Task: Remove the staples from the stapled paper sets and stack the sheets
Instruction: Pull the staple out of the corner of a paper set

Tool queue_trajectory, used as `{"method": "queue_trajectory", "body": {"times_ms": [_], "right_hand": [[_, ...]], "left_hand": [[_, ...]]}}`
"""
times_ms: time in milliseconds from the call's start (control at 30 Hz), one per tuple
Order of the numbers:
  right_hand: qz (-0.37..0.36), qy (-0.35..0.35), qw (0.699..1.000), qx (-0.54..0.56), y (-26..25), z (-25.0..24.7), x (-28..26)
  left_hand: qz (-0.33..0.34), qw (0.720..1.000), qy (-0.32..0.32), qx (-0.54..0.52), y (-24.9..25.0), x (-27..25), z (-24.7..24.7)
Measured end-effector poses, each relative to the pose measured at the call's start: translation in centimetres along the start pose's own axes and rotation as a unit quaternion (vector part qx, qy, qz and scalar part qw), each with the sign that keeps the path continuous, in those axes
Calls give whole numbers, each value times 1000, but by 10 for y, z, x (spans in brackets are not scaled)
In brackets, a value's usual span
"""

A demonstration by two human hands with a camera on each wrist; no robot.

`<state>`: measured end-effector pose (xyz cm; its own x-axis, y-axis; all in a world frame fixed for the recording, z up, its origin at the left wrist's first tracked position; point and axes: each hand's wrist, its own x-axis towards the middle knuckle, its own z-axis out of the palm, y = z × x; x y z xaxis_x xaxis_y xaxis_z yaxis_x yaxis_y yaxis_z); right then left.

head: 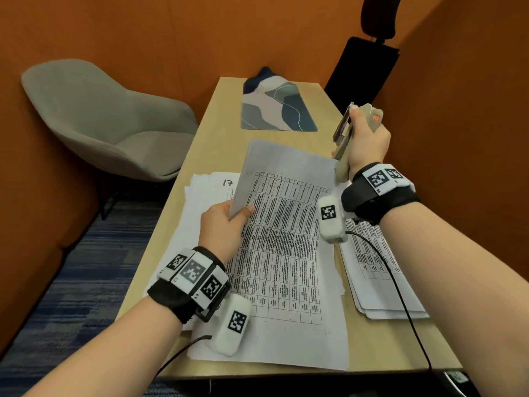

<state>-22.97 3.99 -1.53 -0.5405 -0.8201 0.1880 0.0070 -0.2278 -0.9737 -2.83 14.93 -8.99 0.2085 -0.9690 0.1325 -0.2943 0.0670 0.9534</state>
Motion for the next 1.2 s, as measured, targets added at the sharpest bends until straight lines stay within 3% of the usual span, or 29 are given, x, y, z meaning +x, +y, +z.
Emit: {"method": "queue_trajectory", "body": {"times_ms": [367,500,567,600,667,767,867,933,1067,1200], "right_hand": [[-10,-8,999,31,-15,-10,-12],[-87,60,986,128,-38,-28,-15],[-69,68,981,166,-47,-41,-17],[-40,38,984,171,-50,-48,-19],[27,-87,989,120,-48,-60,-30],[119,-275,953,-42,-25,-68,-51],[171,-326,917,-152,1,-74,-60],[177,-323,913,-178,4,-80,-60],[169,-263,943,-116,-13,-97,-36],[199,-184,955,-122,-20,-130,5]], "left_hand": [[5,1000,-14,1,1,-2,-1],[-9,1000,7,-4,6,6,-2],[-8,1000,18,5,10,11,-3],[-7,1000,20,7,12,13,-3],[-12,1000,21,4,20,17,-4],[-21,999,22,-13,38,21,-3],[-29,999,22,-30,52,31,0],[-46,998,25,-42,60,39,4],[-72,995,7,-69,67,53,29],[-86,989,-122,-13,67,53,77]]}}
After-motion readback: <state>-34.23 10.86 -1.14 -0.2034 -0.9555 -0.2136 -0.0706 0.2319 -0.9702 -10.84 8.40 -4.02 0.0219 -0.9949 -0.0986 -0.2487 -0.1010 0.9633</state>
